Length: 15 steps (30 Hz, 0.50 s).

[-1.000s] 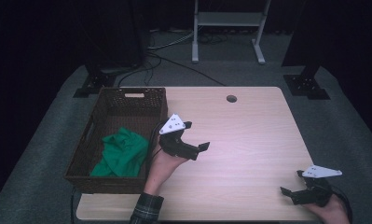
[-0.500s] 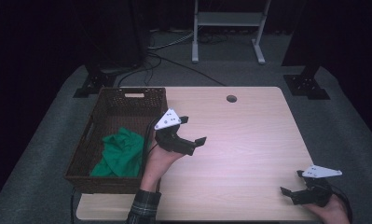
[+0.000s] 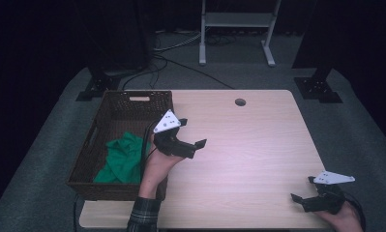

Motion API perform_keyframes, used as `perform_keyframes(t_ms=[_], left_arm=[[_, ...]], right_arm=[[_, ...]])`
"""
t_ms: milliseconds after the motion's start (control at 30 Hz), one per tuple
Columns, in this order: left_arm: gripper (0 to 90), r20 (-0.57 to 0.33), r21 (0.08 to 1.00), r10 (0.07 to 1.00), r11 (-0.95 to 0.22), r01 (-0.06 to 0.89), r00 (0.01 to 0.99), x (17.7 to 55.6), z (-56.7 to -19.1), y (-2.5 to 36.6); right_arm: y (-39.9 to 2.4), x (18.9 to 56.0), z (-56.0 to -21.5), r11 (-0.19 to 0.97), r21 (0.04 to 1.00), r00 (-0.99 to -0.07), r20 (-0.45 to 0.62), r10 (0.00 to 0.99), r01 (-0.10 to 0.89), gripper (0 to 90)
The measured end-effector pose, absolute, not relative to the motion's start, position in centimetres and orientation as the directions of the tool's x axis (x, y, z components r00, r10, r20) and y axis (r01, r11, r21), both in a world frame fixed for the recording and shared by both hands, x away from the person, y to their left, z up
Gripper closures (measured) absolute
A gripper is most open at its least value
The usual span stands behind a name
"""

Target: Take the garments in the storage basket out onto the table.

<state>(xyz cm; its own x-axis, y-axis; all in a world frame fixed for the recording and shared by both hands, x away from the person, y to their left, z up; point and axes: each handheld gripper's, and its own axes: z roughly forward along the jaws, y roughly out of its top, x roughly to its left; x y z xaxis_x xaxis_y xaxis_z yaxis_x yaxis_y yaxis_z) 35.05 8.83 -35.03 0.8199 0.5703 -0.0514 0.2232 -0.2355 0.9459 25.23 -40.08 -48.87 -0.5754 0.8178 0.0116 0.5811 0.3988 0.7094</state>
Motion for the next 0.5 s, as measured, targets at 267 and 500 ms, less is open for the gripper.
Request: perform_keyframes(t_ms=[267,500], left_arm=[[0.0,-0.048,0.947,0.589,-0.231,0.224,0.807,35.1,-35.1,9.4],[0.0,-0.049,0.949,0.6,-0.223,0.225,0.798,35.2,-35.1,10.1]], right_arm=[[-40.1,25.2,-48.9,0.4,0.709,-0.576,0.011,0.817,0.581,0.0],[-40.1,25.2,-48.9,0.4,0.709,-0.576,0.011,0.817,0.581,0.0]])
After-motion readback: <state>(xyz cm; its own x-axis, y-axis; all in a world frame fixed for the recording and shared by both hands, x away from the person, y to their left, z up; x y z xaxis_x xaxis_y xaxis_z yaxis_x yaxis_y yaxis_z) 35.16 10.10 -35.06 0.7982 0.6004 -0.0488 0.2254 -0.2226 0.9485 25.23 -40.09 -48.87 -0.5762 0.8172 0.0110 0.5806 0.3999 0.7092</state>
